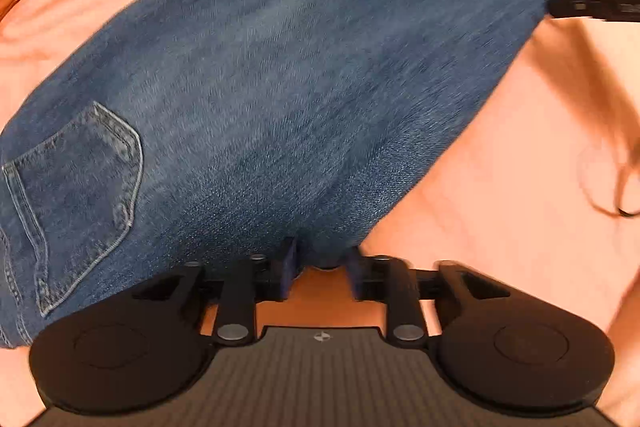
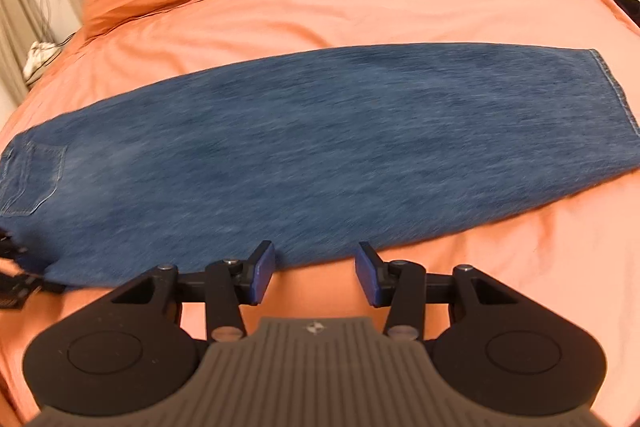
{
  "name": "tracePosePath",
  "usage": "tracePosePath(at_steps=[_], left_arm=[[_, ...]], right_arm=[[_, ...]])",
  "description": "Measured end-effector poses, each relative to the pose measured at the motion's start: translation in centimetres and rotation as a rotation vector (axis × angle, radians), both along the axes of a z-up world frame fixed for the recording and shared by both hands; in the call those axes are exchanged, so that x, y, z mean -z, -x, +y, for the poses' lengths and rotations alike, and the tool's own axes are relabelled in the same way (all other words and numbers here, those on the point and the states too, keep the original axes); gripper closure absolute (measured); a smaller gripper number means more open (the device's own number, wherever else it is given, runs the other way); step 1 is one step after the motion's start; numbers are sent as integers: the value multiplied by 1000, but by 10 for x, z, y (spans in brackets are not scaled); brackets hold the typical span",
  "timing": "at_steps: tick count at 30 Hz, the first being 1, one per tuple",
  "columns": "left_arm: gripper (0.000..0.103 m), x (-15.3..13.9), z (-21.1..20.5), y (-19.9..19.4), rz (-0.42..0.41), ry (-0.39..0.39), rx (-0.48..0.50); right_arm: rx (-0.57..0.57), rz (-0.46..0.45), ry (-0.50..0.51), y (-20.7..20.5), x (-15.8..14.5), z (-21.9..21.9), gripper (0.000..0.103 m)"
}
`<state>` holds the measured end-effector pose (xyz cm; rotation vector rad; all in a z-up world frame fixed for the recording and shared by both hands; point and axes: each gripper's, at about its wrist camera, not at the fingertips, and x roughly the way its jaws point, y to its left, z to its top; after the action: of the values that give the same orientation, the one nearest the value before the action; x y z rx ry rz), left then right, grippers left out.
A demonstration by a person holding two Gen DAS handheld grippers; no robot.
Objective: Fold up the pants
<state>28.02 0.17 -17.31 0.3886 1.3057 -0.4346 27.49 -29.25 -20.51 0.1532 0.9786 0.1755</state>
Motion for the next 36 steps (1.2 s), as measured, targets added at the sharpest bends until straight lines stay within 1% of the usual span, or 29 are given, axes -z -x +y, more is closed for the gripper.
tracePosePath(at_steps=[1,3,5,6,9,10,11,12,13,14,16,18,20,22,25,28,29,30,31,32,33,34,35,36], left_arm=[[54,-6,4,0,11,19,16],[44,-18,13,-2,10,60,39],[44,-30,20,-10,-11,89,36],[44,-34,24,-17,-35,93,23],[42,-45,28,-41,-159,71,-11],[37,-46,28,-51,-193,62,-8],[34,-46,27,-61,-218,52,7],[29,-46,26,-71,-236,42,35],[26,-43,23,-82,-247,29,74],[26,-41,19,-91,-254,4,110],[26,-38,5,-108,-267,-60,195],[25,-32,-5,-122,-281,-114,279],[25,-20,-12,-142,-280,-143,328],[25,-10,-17,-157,-252,-142,348],[28,-1,-13,-184,-201,-121,352],[29,3,-8,-195,-163,-89,364],[31,4,-7,-198,-150,-81,360],[40,6,-5,-202,-136,-67,353],[53,8,-4,-204,-122,-50,343],[59,7,-3,-205,-116,-35,328],[74,7,-1,-204,-120,-29,317],[87,6,-2,-203,-128,-30,313],[94,7,-1,-201,-143,-44,302],[96,6,-1,-199,-155,-53,287]], right_arm=[[-1,-1,4,-5,-1,-3,61],[-11,-14,25,-14,-3,-7,61],[-25,-28,49,-27,-4,-8,61],[-26,-37,64,-35,-4,-9,61],[-27,-56,89,-65,-5,-9,60],[-38,-63,90,-76,-7,-9,59],[-47,-67,95,-87,-8,-9,58],[-54,-69,104,-99,-11,-8,55],[-66,-70,113,-111,-13,-9,55],[-89,-73,121,-122,-14,-10,55],[-169,-79,160,-145,-18,-7,55],[-266,-83,223,-165,-18,-3,55],[-360,-85,285,-183,-17,2,55],[-435,-93,321,-200,-14,7,56],[-557,-61,329,-220,-3,14,58],[-684,-60,375,-227,7,25,59],[-710,-61,378,-229,9,26,60],[-727,-54,373,-232,12,27,60],[-735,-43,367,-235,14,26,64],[-738,-35,366,-237,16,27,70],[-737,-23,365,-240,18,26,88],[-736,-11,361,-243,17,24,97],[-738,-10,359,-243,16,23,98],[-743,-15,359,-243,13,21,102]])
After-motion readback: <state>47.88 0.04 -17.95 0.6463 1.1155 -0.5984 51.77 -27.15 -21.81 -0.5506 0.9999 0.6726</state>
